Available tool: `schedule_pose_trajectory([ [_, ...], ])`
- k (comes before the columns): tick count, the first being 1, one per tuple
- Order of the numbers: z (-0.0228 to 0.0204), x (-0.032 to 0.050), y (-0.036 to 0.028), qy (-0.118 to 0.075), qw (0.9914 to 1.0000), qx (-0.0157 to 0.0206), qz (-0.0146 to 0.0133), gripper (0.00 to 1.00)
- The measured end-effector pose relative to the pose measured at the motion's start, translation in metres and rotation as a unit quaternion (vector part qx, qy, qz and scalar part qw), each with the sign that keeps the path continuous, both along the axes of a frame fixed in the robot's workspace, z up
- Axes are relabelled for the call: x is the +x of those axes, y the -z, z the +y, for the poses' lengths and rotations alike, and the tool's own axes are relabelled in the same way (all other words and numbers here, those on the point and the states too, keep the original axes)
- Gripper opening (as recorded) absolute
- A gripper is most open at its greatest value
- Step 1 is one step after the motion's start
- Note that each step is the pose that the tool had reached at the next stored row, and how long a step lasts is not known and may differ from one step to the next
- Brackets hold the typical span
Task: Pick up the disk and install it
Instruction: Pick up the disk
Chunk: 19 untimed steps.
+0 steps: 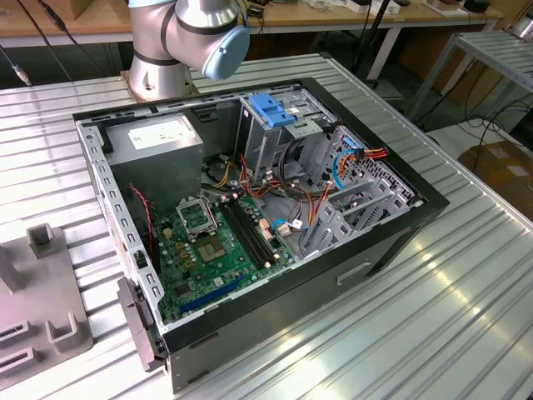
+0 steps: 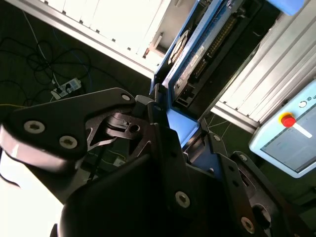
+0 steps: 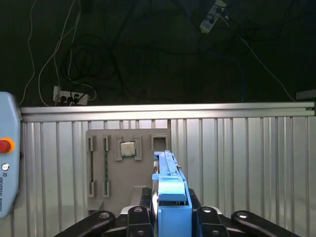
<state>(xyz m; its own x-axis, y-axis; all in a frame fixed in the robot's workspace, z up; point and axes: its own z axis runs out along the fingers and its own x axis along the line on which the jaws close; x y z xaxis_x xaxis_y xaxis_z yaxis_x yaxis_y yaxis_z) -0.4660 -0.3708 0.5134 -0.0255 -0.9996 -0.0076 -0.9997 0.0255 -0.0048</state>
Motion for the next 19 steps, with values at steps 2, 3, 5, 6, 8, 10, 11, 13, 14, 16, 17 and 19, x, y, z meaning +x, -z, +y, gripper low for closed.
schedule_pose_trajectory([
  [2,0.0,0.0,0.0,0.0,1.0,0.0,0.0,0.37],
  [3,0.0001,0.0,0.0,0.0,1.0,0.0,0.0,0.37],
  [5,0.0002,0.0,-0.0001,0.0,1.0,0.0,0.0001,0.37],
  [6,0.0002,0.0,-0.0001,0.0,1.0,0.0,0.0,0.37],
  [8,0.0003,0.0,0.0,0.0,1.0,0.0,0.0,0.37],
  [10,0.0004,0.0006,0.0,0.0,1.0,0.0,0.0,0.37],
  [11,0.0003,0.0012,0.0,0.0,1.0,0.0,0.0,0.37],
  [13,0.0003,0.0028,0.0,0.0,1.0,0.0,0.0,0.37],
  [14,0.0003,0.005,-0.0001,0.0,1.0,0.0,0.0,0.37],
  [16,0.0003,0.0102,0.0,0.0,1.0,0.0,0.0,0.37],
  [17,0.0003,0.0125,0.0,0.0,1.0,0.0,0.0,0.37],
  [19,0.0003,0.0159,-0.0001,0.0,1.0,0.0,0.0,0.37],
])
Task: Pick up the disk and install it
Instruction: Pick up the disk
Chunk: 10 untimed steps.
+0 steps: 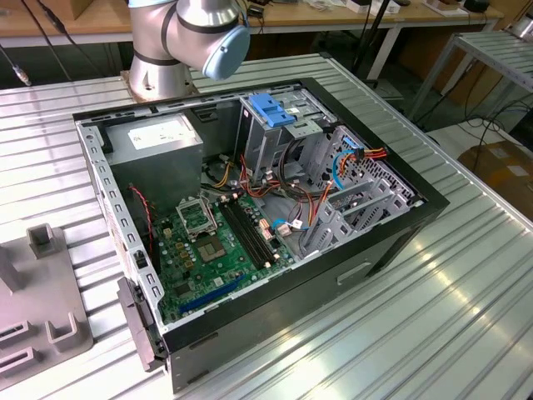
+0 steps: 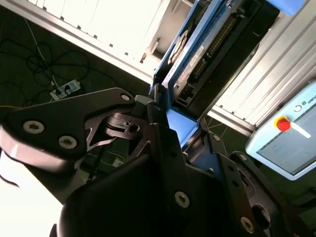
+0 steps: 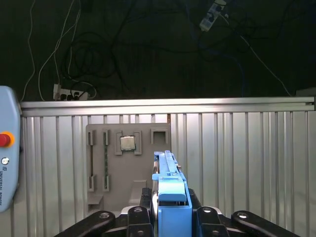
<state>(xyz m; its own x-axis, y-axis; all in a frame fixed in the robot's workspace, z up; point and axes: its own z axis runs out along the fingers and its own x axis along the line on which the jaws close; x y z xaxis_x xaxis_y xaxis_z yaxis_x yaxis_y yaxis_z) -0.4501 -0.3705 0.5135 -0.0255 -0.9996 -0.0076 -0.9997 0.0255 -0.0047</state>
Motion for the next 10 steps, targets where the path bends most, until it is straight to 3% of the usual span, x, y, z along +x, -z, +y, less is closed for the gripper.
schedule_pose_trajectory([
  [10,0.0,0.0246,0.0,0.0,1.0,0.0,0.0,0.37],
])
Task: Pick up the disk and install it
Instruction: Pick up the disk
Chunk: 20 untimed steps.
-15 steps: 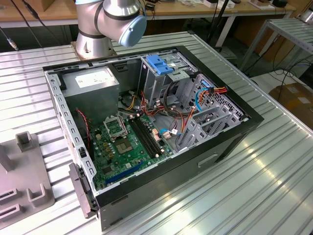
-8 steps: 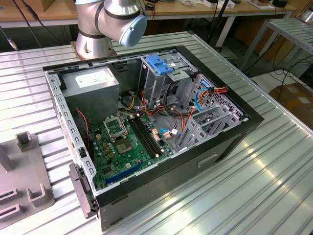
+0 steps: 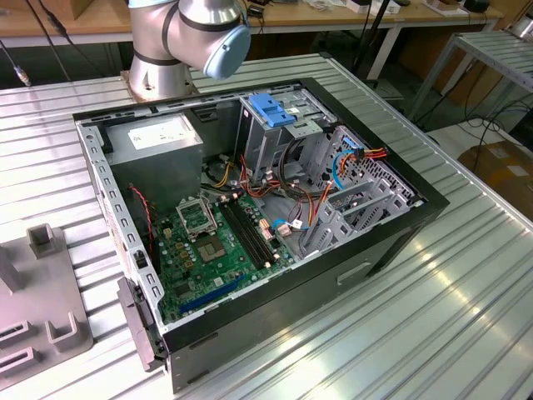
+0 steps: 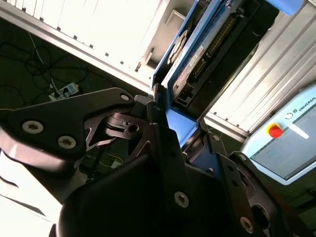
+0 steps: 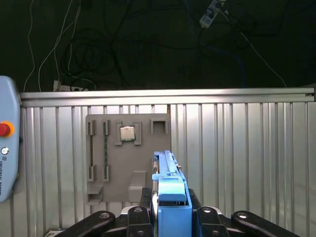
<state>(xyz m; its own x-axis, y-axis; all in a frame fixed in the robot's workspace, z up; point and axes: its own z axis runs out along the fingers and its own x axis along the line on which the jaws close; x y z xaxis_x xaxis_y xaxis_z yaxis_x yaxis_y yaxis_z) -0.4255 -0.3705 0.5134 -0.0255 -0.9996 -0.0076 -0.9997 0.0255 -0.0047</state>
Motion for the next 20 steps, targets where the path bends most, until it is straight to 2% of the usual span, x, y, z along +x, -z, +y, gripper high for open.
schedule_pose_trajectory([
  [9,0.0,0.0184,0.0,0.0,1.0,0.0,0.0,0.37],
  [15,0.0,0.0416,0.0,0.0,1.0,0.0,0.0,0.37],
  [19,0.0,0.0502,0.0,0.0,1.0,0.0,0.0,0.37],
  [20,0.0,0.0546,0.0,0.0,1.0,0.0,0.0,0.37],
])
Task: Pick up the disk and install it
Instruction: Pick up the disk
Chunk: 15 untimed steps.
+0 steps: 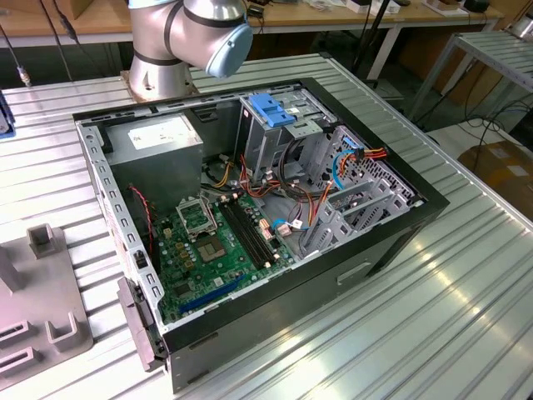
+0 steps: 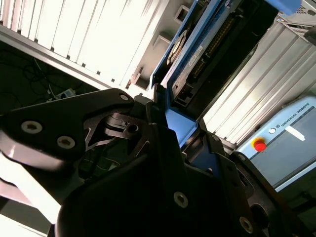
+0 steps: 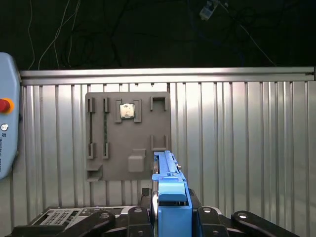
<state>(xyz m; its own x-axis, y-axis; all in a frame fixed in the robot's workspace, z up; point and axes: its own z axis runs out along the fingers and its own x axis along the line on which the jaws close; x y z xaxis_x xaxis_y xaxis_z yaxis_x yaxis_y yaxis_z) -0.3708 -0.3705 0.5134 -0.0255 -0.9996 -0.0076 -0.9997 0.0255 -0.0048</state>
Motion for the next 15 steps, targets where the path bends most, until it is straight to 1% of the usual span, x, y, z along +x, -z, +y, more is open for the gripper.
schedule_pose_trajectory([
  [2,0.0,0.0065,0.0,0.0,1.0,0.0,0.0,0.37],
  [12,0.0,0.0287,0.0,0.0,1.0,0.0,0.0001,0.37],
  [15,0.0,0.0379,0.0,0.0,1.0,0.0,0.0,0.37],
])
